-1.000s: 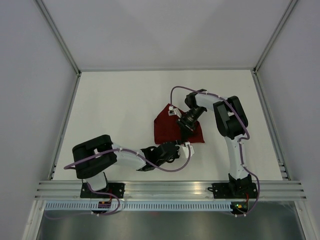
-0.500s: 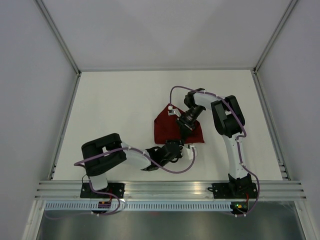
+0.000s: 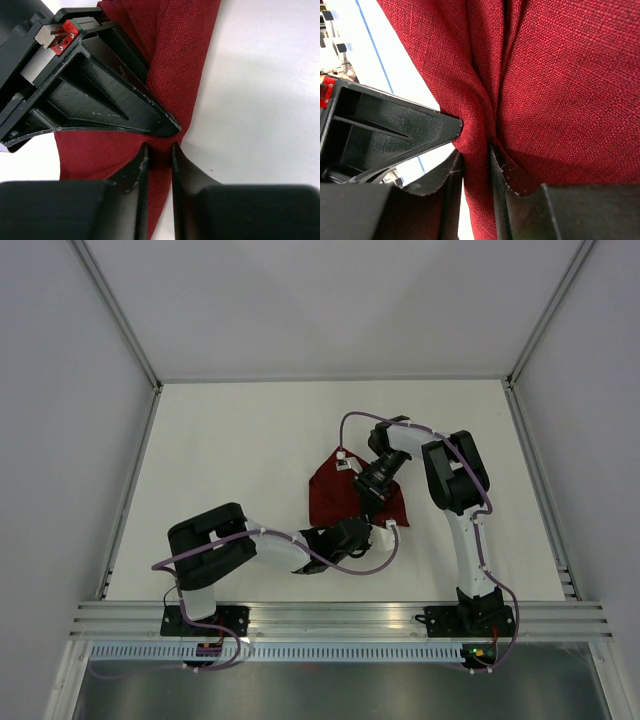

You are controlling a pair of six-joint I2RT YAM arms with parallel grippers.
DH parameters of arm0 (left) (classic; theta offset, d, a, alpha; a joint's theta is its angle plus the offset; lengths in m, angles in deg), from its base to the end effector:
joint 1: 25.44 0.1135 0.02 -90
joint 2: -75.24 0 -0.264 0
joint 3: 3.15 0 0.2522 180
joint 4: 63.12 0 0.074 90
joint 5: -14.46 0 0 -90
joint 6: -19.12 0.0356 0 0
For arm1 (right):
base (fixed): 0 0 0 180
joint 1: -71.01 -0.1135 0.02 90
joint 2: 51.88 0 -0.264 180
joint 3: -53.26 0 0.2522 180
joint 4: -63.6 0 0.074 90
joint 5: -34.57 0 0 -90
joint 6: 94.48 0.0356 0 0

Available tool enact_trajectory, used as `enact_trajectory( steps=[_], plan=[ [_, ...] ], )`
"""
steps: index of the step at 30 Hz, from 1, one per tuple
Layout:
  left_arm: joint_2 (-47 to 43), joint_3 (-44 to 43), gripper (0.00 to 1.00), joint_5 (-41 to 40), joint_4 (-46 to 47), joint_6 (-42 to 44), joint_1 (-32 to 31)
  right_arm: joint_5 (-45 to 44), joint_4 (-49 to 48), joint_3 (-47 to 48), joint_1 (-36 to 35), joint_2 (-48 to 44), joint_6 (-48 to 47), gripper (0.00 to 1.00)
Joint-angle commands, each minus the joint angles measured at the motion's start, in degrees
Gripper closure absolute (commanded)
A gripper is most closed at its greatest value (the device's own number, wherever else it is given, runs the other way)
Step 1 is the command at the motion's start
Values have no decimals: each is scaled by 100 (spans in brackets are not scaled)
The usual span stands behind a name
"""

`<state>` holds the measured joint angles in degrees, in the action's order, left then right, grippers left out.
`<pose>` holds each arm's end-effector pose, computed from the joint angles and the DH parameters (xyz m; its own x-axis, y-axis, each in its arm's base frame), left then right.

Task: Fold the napkin, place the utensils inside, and roll it up
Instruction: Roll the napkin at the center of the board.

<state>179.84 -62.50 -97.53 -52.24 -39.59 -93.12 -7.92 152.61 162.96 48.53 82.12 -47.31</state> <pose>0.1462 -0.3210 0.1295 0.2013 0.7777 -0.5956 0.7441 0.2740 0.6093 0.3544 0.1751 0.1096 -0.6301 -0.7577 -0.1702 -0.5686 0.3008 0.7657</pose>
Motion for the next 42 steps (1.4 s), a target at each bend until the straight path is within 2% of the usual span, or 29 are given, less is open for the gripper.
enact_trajectory(
  steps=[1,4,13,19,22,31,38,42],
  plan=[
    [351,-223,84,697,-943,-676,114,-1024,-686,-84,-37,312,-156,65],
    [325,-267,97,960,-1119,-817,193,-1006,-721,-119,-37,277,-147,63],
    [184,-267,98,2173,-1611,-1327,633,-963,-1415,-559,-28,-619,116,38],
    [140,-285,98,2788,-1770,-1643,888,-699,-2065,-875,173,-1375,600,35],
    [131,-311,98,3166,-1840,-1836,1063,-542,-2487,-1094,498,-1727,837,35],
    [324,-478,98,4291,-1990,-2328,1546,-383,-4139,-2192,1149,-3071,1285,34],
    [701,-750,98,5467,-2244,-2706,2057,-435,-5343,-3693,1325,-4678,646,29],
    [1044,-1013,98,6084,-2455,-2839,2338,-461,-5573,-4363,1273,-5268,110,28]
  ],
)
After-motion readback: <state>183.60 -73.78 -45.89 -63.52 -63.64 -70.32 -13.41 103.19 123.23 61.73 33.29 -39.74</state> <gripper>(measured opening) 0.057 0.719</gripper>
